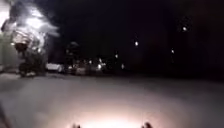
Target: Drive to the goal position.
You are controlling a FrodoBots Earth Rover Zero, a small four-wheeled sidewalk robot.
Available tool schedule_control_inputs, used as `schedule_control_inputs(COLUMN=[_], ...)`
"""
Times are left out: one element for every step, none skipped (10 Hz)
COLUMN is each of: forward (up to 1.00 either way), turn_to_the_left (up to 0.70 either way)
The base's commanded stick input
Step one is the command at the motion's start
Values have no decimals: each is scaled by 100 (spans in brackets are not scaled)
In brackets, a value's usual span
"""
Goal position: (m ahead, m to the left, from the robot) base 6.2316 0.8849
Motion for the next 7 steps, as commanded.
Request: schedule_control_inputs(forward=[85, 85, 85, 85, 85, 85, 85], turn_to_the_left=[-9, -31, -23, -11, 0, 0, 0])
